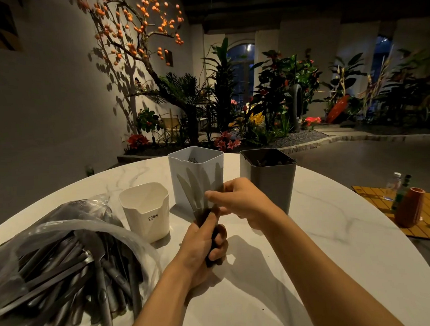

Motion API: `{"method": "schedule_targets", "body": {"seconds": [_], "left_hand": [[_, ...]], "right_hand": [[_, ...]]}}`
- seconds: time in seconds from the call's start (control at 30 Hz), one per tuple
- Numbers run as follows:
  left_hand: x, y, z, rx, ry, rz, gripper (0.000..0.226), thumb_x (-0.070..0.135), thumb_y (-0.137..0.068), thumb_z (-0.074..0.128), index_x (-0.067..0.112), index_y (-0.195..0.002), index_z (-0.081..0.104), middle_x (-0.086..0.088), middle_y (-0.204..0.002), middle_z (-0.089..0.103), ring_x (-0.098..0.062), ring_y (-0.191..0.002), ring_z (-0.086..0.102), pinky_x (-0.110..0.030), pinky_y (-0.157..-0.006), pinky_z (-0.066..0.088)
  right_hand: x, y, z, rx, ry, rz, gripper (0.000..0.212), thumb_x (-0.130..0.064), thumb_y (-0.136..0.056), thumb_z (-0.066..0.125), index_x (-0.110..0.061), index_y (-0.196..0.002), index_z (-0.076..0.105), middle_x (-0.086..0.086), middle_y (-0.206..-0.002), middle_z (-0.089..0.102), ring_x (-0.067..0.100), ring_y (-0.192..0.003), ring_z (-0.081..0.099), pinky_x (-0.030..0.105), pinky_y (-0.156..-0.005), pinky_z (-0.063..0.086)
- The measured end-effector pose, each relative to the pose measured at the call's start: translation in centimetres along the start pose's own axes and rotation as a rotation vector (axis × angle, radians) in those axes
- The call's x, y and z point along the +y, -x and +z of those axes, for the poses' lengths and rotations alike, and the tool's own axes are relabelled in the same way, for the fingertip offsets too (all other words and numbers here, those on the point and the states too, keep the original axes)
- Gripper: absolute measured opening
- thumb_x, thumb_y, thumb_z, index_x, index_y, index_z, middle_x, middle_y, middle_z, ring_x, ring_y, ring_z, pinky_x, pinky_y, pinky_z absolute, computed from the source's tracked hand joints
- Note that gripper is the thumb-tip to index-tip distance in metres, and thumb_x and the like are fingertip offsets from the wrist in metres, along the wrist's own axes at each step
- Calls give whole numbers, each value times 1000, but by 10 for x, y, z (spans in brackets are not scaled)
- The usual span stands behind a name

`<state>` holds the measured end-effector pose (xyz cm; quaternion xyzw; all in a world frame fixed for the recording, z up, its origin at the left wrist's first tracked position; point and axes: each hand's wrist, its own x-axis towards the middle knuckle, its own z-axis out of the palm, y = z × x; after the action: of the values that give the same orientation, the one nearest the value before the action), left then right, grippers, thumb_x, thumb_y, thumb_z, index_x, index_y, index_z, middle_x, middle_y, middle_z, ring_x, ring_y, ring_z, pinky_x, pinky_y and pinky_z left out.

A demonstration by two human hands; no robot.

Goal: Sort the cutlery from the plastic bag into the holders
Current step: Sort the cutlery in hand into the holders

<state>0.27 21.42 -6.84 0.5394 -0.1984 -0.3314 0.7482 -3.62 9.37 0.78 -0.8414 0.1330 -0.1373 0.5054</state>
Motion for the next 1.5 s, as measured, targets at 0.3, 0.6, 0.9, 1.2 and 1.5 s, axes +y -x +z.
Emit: {"method": "schedule_targets", "body": {"seconds": [0.3,0.6,0.9,1.2,1.5], "left_hand": [[0,1,3,-3,14,39,49,50,-86,56,4,-104,54,-4,-57,39,-13,-38,33,-25,-43,30],[1,-1,5,42,16,39,56,56,-91,50,10,-119,65,-6,-65,55,-12,-41,39,-23,-43,34],[1,-1,6,56,0,32,55,52,-89,50,5,-114,64,-9,-67,59,-13,-42,43,-20,-41,37],[0,-2,6,104,-25,10,53,52,-95,47,7,-112,67,-8,-69,58,-13,-44,40,-22,-45,35],[-1,-2,6,109,-37,12,50,50,-100,44,7,-113,67,-8,-68,58,-12,-45,38,-21,-44,35]], "right_hand": [[1,-1,-4,-74,-19,-31,21,-22,-96,67,-4,-102,75,11,-99,75,21,-93,73,29,-87,59],[-8,-8,-25,263,-82,-102,14,-19,-102,55,-9,-100,64,6,-86,64,13,-74,61,23,-59,46],[-14,3,-76,889,-100,-537,10,-18,-104,52,-22,-96,57,-6,-82,61,3,-67,61,17,-59,53],[6,-5,-81,1102,38,-522,18,-25,-103,54,-11,-104,66,-5,-89,67,11,-78,65,34,-73,60],[12,-7,-79,1074,75,-510,15,-23,-102,56,-12,-103,65,-6,-86,67,0,-71,60,5,-66,46]]}}
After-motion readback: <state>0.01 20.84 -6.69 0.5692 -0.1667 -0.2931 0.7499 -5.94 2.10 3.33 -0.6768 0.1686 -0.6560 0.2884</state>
